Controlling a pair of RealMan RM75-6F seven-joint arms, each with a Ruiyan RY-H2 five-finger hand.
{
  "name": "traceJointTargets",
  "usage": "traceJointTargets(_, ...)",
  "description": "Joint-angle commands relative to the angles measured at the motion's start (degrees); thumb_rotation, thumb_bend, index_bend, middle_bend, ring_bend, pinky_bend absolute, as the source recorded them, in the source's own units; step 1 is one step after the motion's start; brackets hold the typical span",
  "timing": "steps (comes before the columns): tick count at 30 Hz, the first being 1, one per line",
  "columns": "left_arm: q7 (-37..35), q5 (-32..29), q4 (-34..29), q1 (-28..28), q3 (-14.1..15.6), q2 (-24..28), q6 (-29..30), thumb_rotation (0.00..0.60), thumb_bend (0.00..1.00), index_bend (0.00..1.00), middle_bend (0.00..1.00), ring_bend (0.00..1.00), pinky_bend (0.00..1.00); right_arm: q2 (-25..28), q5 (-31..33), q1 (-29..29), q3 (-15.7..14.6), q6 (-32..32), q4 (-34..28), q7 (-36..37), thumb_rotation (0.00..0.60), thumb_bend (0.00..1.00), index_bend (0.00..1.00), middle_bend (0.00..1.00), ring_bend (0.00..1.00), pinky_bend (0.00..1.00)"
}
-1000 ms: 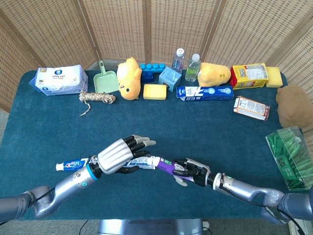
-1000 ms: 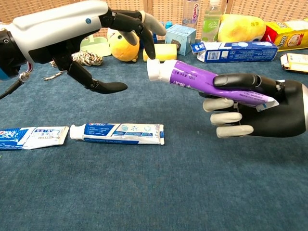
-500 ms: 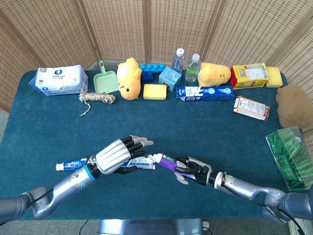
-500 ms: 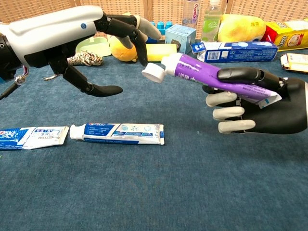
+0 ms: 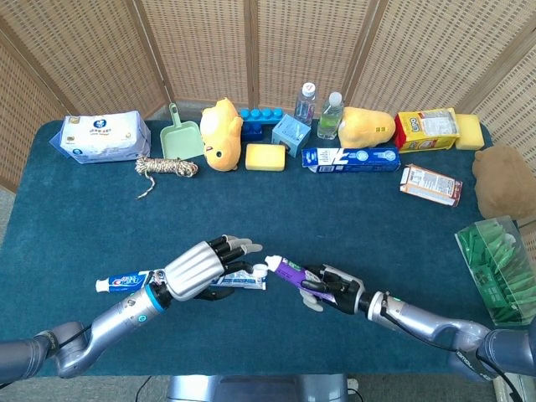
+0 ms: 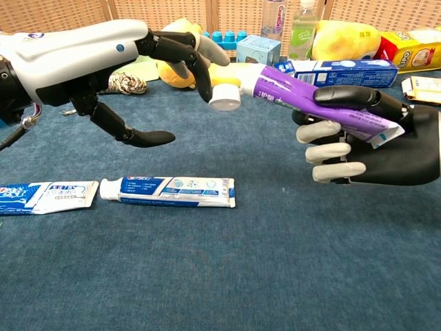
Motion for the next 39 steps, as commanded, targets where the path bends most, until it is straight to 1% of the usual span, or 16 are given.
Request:
traceJointTargets(1,0.31,-0.02,-0.25,0.54,-0.33,0.63,1.17,0.6,0.26,0.33,0.16,0.16,0.23,0.26,1.31,-0.07,0.08,-1.56,0.06,-2.1,0.6,0.39,0.9,0.76,0.74,0.81)
traceJointTargets(4,0.68,-0.35,-1.19,1.41,-0.94,2.11,2.89,0.6,0.26,0.33,0.16,0.16,0.23,0.6,3.53,-0.2,0.71,-3.75,-0.65,-6.46,0.6,0.39,0.9,0.76,0.74,0.81)
traceJointTargets(8,1.17,-0.79,-2.36,2.44,-1.21,3.98,4.21,0.6,0.27,0.32,0.16,0.16,0.23,0.95,6.1,-0.6,1.67,-5.7,-1.26,-10.94,0.6,0.39,0.9,0.76,0.74,0.81)
traceJointTargets(10,1.43,-1.16,-2.92,3.07,-1.24,4.92,4.78,0.6,0.26,0.32,0.16,0.16,0.23,1.12,7.71,-0.8,2.2,-7.14,-1.45,-14.46,0.6,0.39,0.9,0.76,0.74,0.81)
traceJointTargets(16,1.88,-2.47,-4.2,5.72,-0.69,7.73,6.73,0.6,0.27,0.31,0.15,0.16,0.23,1.92,15.05,-2.34,5.12,-10.71,-2.53,-24.59,0.6,0.38,0.9,0.76,0.72,0.79)
traceJointTargets(19,1.74,-3.79,-4.55,8.25,-0.04,9.63,8.66,0.6,0.26,0.31,0.15,0.16,0.23,2.64,19.25,-3.56,6.76,-11.98,-1.96,-32.16,0.6,0.38,0.86,0.74,0.69,0.74)
traceJointTargets(22,1.32,-5.24,-4.82,10.9,0.55,11.22,10.67,0.6,0.27,0.3,0.15,0.16,0.23,3.19,22.26,-5.3,7.86,-12.23,-1.59,-39.26,0.6,0.39,0.82,0.7,0.65,0.68)
traceJointTargets(25,0.91,-6.36,-4.95,13.01,1.02,12.36,11.94,0.6,0.26,0.3,0.15,0.16,0.23,3.32,24.54,-7.47,9.25,-11.29,-1.34,-44.69,0.6,0.39,0.79,0.67,0.61,0.59)
traceJointTargets(28,0.6,-7.0,-5.14,14.39,1.27,13.12,12.68,0.6,0.27,0.29,0.14,0.15,0.22,3.22,25.13,-9.12,10.32,-10.19,-1.08,-48.17,0.6,0.39,0.74,0.63,0.55,0.44)
traceJointTargets(30,0.23,-7.64,-5.25,15.43,1.39,13.52,13.17,0.6,0.27,0.28,0.14,0.15,0.22,3.13,25.35,-10.37,11.19,-9.33,-0.9,-49.84,0.6,0.39,0.7,0.6,0.5,0.32)
traceJointTargets(31,-0.06,-8.38,-5.26,16.28,1.58,13.73,13.54,0.6,0.27,0.28,0.14,0.15,0.22,3.12,25.42,-11.3,11.76,-8.13,-0.49,-50.58,0.599,0.39,0.69,0.59,0.49,0.28)
traceJointTargets(32,-0.18,-8.66,-5.26,16.88,1.7,13.84,13.84,0.6,0.27,0.28,0.14,0.15,0.22,2.99,25.58,-11.93,12.4,-7.42,-0.06,-51.31,0.585,0.39,0.67,0.58,0.46,0.25)
traceJointTargets(34,-0.41,-9.05,-5.12,17.8,1.81,13.9,14.12,0.6,0.26,0.27,0.14,0.15,0.22,2.67,25.71,-13.15,13.31,-6.58,0.7,-53.62,0.535,0.39,0.65,0.56,0.42,0.22)
traceJointTargets(36,-0.58,-9.4,-4.96,18.47,1.92,13.89,14.23,0.6,0.27,0.27,0.13,0.14,0.22,2.52,25.92,-13.9,13.85,-6.29,1.08,-55.46,0.462,0.4,0.63,0.55,0.38,0.21)
traceJointTargets(37,-0.72,-9.57,-4.86,18.85,1.97,13.88,14.3,0.6,0.27,0.26,0.13,0.14,0.22,2.41,26.04,-14.41,14.22,-5.99,1.18,-56.3,0.439,0.4,0.62,0.55,0.37,0.21)
traceJointTargets(39,-1.03,-10.24,-4.59,19.75,2.12,13.84,14.41,0.6,0.27,0.26,0.13,0.14,0.21,2.35,25.72,-15.38,14.71,-5.41,1.51,-57.81,0.375,0.41,0.59,0.55,0.36,0.21)
